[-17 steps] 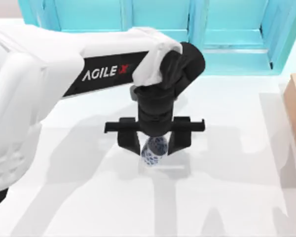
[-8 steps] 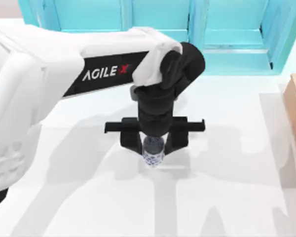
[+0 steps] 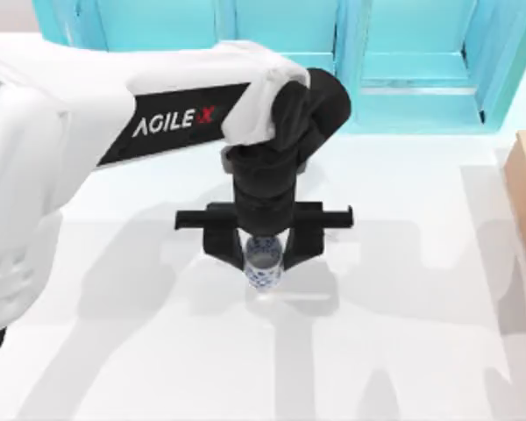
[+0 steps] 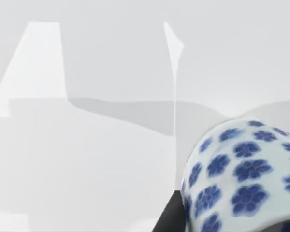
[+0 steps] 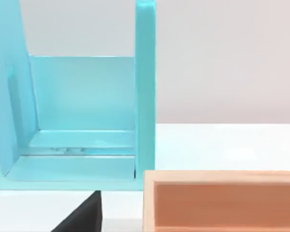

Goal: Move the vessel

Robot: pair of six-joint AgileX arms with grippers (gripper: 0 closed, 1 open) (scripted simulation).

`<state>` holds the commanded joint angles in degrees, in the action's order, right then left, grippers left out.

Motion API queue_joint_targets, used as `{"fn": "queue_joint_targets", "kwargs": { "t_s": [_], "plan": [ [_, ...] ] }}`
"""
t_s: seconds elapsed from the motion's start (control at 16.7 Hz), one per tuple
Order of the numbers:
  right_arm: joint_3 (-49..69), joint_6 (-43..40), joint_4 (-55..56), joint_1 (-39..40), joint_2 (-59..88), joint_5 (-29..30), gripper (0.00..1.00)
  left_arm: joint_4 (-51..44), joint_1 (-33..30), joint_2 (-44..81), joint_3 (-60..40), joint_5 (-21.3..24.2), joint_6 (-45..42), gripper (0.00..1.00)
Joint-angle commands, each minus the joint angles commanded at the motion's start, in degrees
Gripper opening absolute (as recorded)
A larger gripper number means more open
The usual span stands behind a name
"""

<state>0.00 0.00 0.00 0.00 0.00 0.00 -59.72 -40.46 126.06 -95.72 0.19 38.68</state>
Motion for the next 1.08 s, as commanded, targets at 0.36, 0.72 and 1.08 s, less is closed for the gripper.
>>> {"fn": "queue_joint_targets", "kwargs": {
  "t_s": [0.36,0.72,1.08],
  "plan": [
    [0.0,0.0,0.0,0.0,0.0,0.0,1.0,-2.0,16.2,-8.3,6.5,-0.1,-16.1,0.0],
    [0.0,0.0,0.0,0.0,0.0,0.0,1.0,-4.2,37.6,-19.6,15.5,-0.2,-37.2,0.0],
    [0.0,0.0,0.0,0.0,0.0,0.0,1.0,-5.0,45.8,-24.7,19.5,-0.2,-45.4,0.0]
  ]
}}
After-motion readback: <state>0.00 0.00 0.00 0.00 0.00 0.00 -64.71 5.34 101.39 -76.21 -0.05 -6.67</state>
